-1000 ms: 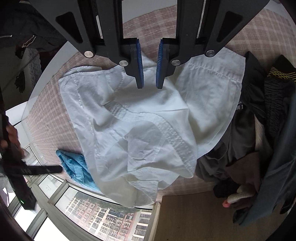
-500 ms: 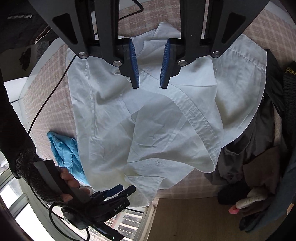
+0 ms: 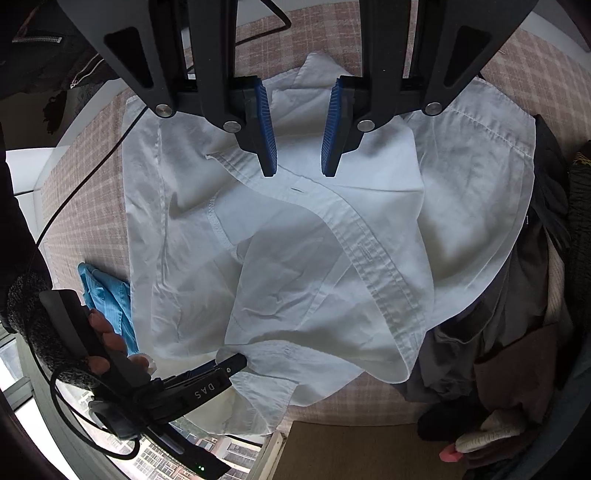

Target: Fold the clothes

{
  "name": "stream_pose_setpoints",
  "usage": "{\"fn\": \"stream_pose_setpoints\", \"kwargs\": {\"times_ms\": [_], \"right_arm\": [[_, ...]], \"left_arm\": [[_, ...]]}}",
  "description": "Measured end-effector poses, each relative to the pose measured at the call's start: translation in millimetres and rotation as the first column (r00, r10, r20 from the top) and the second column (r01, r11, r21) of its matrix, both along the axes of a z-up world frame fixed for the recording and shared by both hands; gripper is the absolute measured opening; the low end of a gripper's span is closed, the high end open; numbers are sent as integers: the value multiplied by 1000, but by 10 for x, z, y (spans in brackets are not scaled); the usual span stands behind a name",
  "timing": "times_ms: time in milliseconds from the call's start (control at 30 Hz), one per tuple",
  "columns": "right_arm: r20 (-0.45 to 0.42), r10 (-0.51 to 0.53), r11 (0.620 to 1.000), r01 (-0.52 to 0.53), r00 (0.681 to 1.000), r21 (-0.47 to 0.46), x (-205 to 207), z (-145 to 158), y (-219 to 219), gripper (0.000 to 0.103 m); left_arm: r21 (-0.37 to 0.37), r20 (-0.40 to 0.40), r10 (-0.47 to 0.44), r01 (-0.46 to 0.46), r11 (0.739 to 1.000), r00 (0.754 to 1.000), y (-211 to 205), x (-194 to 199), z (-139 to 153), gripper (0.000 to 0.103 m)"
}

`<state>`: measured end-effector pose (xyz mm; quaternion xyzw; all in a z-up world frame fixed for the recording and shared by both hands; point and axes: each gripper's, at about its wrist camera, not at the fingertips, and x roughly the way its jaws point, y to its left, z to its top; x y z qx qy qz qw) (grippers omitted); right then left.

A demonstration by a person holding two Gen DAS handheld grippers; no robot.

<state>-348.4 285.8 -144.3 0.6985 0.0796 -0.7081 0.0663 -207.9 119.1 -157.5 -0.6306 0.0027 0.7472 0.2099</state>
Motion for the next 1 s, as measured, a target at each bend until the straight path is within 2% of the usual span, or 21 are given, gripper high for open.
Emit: {"fn": "stream_pose_setpoints", "kwargs": {"times_ms": [67,100,133,167,200,367,500,633,700,733,767,833,1000], "right_arm": [[-15,-12,1000,12,1000,-11,-10,46,40,42],[-29,-16,1000,15,999,-21,-9,79,56,38],[-40,-16,999,14,999,-35,-6,112,64,21],[-37,-14,999,12,999,-47,-6,131,68,10],[-37,-13,998,10,999,-57,-7,148,73,7],[-56,10,999,-13,998,-49,-18,180,55,7],[-67,45,998,-48,997,-38,2,169,-13,7],[-68,57,997,-60,996,-54,3,132,-47,7],[-72,58,996,-62,996,-59,15,126,-66,7],[-73,56,996,-61,996,-62,15,125,-61,7],[-72,53,996,-58,996,-70,9,126,-46,7],[-71,35,995,-42,997,-96,-10,140,-6,7],[-88,-16,989,3,996,-151,-106,214,64,7]], "left_arm": [[1,11,12,-12,1000,1000,18,-22,10,28],[-1,21,15,-14,1000,1000,46,-32,5,30],[-7,31,12,-12,1000,999,94,-36,-8,31],[-14,38,7,-7,1000,999,152,-33,-20,31],[-14,48,10,-9,1000,999,206,-32,-29,31],[9,135,91,-93,996,987,422,-40,-65,31],[-85,137,92,-81,993,986,656,24,-150,32],[-202,105,91,-68,977,990,742,19,-318,31],[-215,107,85,-60,975,991,724,30,-366,30],[-216,102,82,-59,975,991,698,45,-364,26],[-215,96,78,-56,975,992,666,66,-351,14],[-211,87,58,-39,977,995,602,117,-311,3],[-197,62,47,-34,980,997,406,199,-209,1]]}}
